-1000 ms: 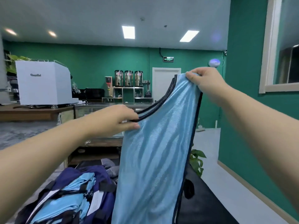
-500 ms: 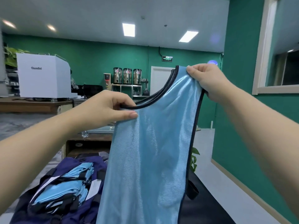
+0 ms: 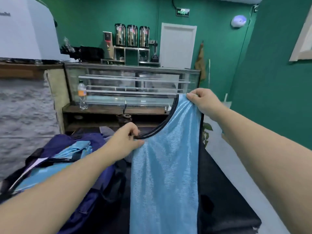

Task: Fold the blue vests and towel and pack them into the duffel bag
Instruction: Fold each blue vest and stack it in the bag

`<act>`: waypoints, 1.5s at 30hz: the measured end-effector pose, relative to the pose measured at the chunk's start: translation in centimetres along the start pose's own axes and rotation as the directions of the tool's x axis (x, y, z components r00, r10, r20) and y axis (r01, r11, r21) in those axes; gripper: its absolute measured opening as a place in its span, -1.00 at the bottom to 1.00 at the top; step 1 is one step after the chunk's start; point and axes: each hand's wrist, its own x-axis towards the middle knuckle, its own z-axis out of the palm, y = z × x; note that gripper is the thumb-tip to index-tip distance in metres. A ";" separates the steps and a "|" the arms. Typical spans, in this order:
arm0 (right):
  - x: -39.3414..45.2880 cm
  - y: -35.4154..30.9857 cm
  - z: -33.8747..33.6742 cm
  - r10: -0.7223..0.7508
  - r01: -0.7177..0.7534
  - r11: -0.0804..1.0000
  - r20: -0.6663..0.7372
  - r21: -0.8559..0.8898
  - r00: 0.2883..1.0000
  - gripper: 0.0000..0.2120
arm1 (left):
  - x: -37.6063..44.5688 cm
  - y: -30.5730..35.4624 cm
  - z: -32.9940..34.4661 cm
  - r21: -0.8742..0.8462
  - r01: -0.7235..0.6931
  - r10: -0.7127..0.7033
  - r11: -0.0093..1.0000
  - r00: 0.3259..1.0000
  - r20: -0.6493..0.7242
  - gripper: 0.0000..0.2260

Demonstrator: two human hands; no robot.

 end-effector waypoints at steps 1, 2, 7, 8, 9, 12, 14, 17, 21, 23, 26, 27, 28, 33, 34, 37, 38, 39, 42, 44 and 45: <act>1.0 1.4 1.0 0.010 -0.010 1.000 -0.008 -0.011 1.000 -0.79 | 1.0 -1.5 0.9 -0.010 0.041 -0.041 0.999 0.999 -0.012 -0.68; 1.9 2.7 2.0 0.018 -0.018 1.000 -0.019 -0.011 1.000 -0.79 | 2.0 -2.9 1.7 -0.012 0.071 -0.072 0.997 0.997 -0.017 -0.67; 6.2 7.9 5.7 0.040 -0.039 0.999 -0.027 0.014 0.999 -0.79 | 6.7 -8.5 4.3 -0.007 0.171 -0.171 0.985 0.985 -0.024 -0.67; 6.9 8.7 6.2 0.040 -0.040 0.999 -0.034 0.016 0.999 -0.81 | 7.3 -9.5 4.7 0.000 0.189 -0.189 0.982 0.982 -0.020 -0.66; 7.6 9.4 6.8 0.040 -0.039 0.999 -0.043 0.015 0.998 -0.82 | 7.8 -10.3 5.1 0.008 0.205 -0.205 0.979 0.979 -0.019 -0.66; 9.5 11.9 8.3 0.047 -0.047 0.999 -0.058 0.013 0.997 -0.85 | 8.8 -11.9 6.5 -0.013 0.210 -0.210 0.978 0.976 -0.047 -0.66; 10.5 13.4 9.4 0.046 -0.046 0.999 -0.056 0.005 0.997 -0.85 | 9.2 -12.8 7.5 -0.012 0.200 -0.201 0.980 0.976 -0.084 -0.68; 11.8 15.7 11.5 0.044 -0.044 0.999 -0.063 -0.012 0.997 -0.85 | 9.8 -14.6 8.9 -0.026 0.202 -0.204 0.979 0.971 -0.127 -0.72; 12.4 18.7 14.6 0.097 -0.098 0.995 -0.044 -0.023 0.994 -0.85 | 10.4 -17.9 10.1 -0.046 0.212 -0.217 0.976 0.963 -0.161 -0.71; 12.2 20.1 16.0 0.112 -0.112 0.992 -0.011 -0.049 0.994 -0.85 | 10.4 -19.7 10.7 -0.055 0.232 -0.238 0.971 0.956 -0.170 -0.70; 11.9 22.1 17.5 0.128 -0.126 0.990 0.023 -0.066 0.992 -0.86 | 10.4 -22.1 11.6 -0.063 0.283 -0.290 0.957 0.944 -0.156 -0.71; 11.8 22.6 17.9 0.133 -0.130 0.989 0.035 -0.076 0.991 -0.86 | 10.2 -22.8 11.8 -0.059 0.297 -0.303 0.953 0.943 -0.141 -0.71; 11.6 23.1 18.3 0.140 -0.136 0.987 0.048 -0.082 0.989 -0.86 | 10.1 -23.4 12.0 -0.042 0.304 -0.307 0.952 0.944 -0.123 -0.72; 10.3 24.0 19.0 0.097 -0.081 0.989 0.130 -0.124 0.987 -0.86 | 9.5 -26.1 12.6 0.056 0.337 -0.335 0.940 0.941 -0.042 -0.72; 9.8 23.8 18.9 0.083 -0.063 0.989 0.154 -0.131 0.985 -0.86 | 9.4 -26.5 12.6 0.074 0.339 -0.338 0.938 0.941 -0.025 -0.72; 8.0 22.9 18.3 0.034 -0.002 0.990 0.222 -0.144 0.974 -0.86 | 9.4 -27.2 12.4 0.083 0.328 -0.331 0.941 0.944 0.016 -0.73; 7.2 22.5 18.0 0.022 0.014 0.990 0.244 -0.143 0.970 -0.85 | 9.4 -27.2 12.3 0.073 0.341 -0.343 0.937 0.939 0.026 -0.73; 6.3 22.1 17.7 0.007 0.030 0.990 0.264 -0.136 0.964 -0.84 | 9.5 -27.2 12.2 0.065 0.356 -0.359 0.932 0.933 0.036 -0.73; 3.6 21.0 16.9 -0.046 0.083 0.991 0.306 -0.109 0.951 -0.81 | 9.6 -27.3 12.0 0.063 0.365 -0.369 0.929 0.927 0.069 -0.72; 1.6 20.9 16.8 -0.107 0.152 0.983 0.341 -0.106 0.934 -0.84 | 9.6 -27.3 12.1 0.066 0.368 -0.373 0.927 0.925 0.076 -0.71; 0.6 21.0 16.9 -0.140 0.193 0.975 0.366 -0.112 0.920 -0.88 | 9.6 -27.4 12.2 0.075 0.369 -0.374 0.926 0.924 0.077 -0.70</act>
